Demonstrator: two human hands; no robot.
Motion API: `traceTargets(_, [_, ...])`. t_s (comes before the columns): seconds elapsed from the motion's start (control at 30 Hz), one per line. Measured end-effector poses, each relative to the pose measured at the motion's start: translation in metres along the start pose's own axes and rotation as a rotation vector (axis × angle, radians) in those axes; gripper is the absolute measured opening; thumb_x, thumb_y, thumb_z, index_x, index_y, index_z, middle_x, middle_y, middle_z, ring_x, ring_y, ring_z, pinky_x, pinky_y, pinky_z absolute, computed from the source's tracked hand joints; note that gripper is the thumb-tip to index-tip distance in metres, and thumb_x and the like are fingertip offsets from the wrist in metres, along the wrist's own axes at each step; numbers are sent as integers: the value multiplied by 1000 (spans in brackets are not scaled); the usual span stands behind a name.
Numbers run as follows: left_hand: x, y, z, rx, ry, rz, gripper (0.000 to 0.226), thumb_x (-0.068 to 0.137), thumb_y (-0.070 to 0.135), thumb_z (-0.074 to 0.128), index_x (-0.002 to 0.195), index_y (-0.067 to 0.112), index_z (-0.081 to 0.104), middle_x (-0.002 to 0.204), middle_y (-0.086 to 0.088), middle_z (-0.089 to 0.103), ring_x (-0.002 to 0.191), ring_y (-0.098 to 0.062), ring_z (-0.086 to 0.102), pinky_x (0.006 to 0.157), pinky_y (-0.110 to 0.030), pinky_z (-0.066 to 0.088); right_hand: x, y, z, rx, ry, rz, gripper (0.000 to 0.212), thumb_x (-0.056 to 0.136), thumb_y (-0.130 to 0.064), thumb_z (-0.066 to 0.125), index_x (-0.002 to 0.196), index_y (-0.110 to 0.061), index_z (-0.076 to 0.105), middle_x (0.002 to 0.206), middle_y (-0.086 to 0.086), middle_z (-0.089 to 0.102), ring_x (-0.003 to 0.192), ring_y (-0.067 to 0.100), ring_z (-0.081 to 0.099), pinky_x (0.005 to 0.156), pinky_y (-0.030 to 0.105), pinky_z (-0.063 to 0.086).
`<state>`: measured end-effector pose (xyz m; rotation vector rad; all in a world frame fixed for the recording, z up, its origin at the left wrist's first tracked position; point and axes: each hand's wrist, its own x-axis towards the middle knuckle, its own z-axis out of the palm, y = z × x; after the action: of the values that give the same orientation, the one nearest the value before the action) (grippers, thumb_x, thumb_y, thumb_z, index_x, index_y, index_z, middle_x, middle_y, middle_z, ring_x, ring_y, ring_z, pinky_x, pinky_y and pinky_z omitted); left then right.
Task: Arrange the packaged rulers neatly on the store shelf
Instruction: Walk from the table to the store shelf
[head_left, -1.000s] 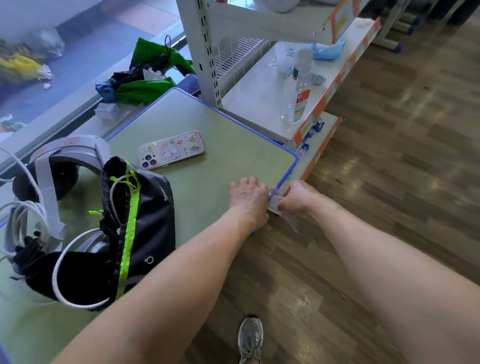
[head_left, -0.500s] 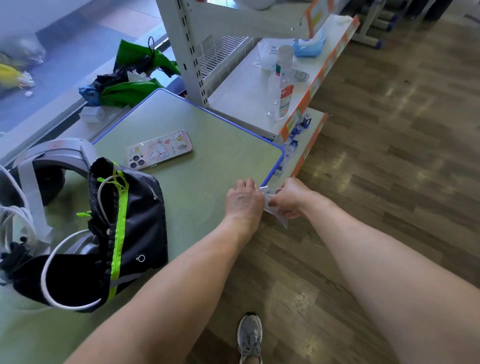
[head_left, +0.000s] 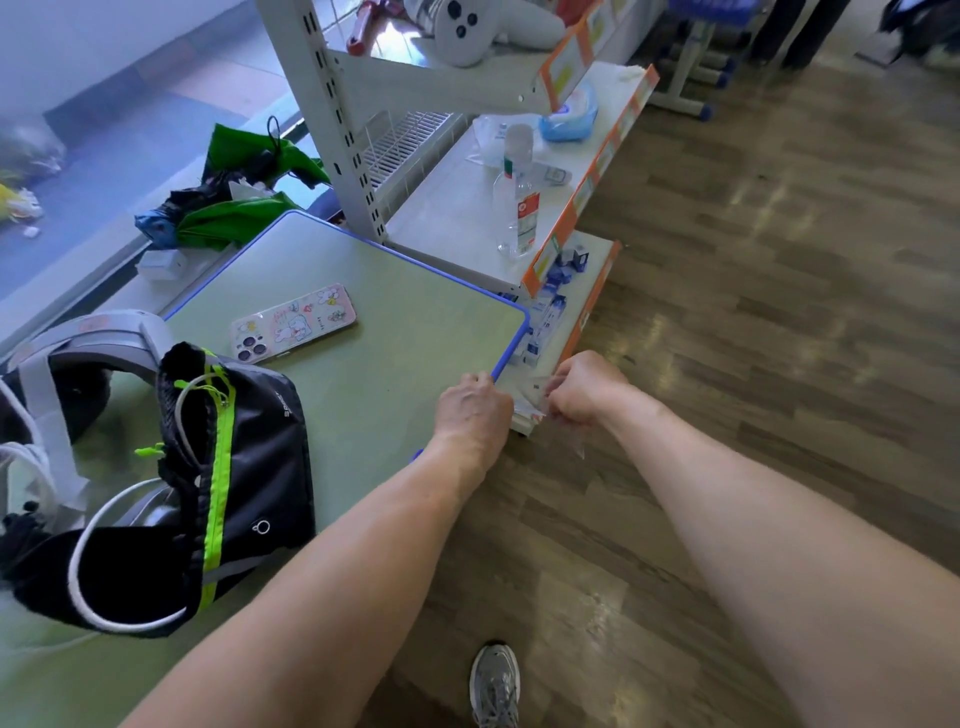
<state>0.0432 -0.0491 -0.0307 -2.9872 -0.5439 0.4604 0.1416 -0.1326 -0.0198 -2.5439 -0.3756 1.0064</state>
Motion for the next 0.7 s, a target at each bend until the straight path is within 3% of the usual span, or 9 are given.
traceTargets(0.17, [-11, 28, -25, 24, -4, 28, 34, 95, 1, 38, 122, 4, 59, 119, -14, 60, 111, -28, 57, 85, -34, 48, -25, 24, -26, -147, 51, -60, 22, 91, -22, 56, 108, -12, 66, 99, 8, 68, 83, 22, 63, 50, 22, 40])
traceTargets(0.47, [-36, 110, -104, 107, 97, 140, 31, 95, 4, 42, 121, 8, 58, 118, -12, 62, 110, -28, 58, 87, -35, 46, -110, 95, -102, -403, 326, -114, 20, 90, -12, 55, 104, -16, 69, 98, 4, 68, 90, 24, 65, 71, 30, 52])
traceTargets(0.57, [-49, 148, -136, 136, 145, 191, 32, 94, 2, 43, 121, 8, 59, 119, -13, 62, 111, -30, 58, 85, -35, 46, -150, 129, -133, -479, 368, -77, 24, 87, -2, 52, 102, -12, 67, 101, 7, 68, 88, 27, 63, 68, 29, 45])
traceTargets(0.63, [-59, 176, -155, 141, 163, 213, 34, 94, 0, 43, 122, 6, 59, 120, -14, 61, 111, -31, 58, 84, -35, 46, -175, 155, -152, -511, 398, -59, 18, 84, 3, 52, 90, -10, 63, 98, 9, 68, 82, 28, 60, 64, 29, 42])
traceTargets(0.7, [-69, 205, -173, 132, 182, 240, 34, 93, -1, 44, 124, 5, 58, 120, -15, 61, 110, -31, 58, 86, -36, 46, -200, 181, -169, -519, 454, -46, 17, 83, 3, 52, 86, -11, 61, 99, 11, 69, 88, 30, 63, 65, 28, 41])
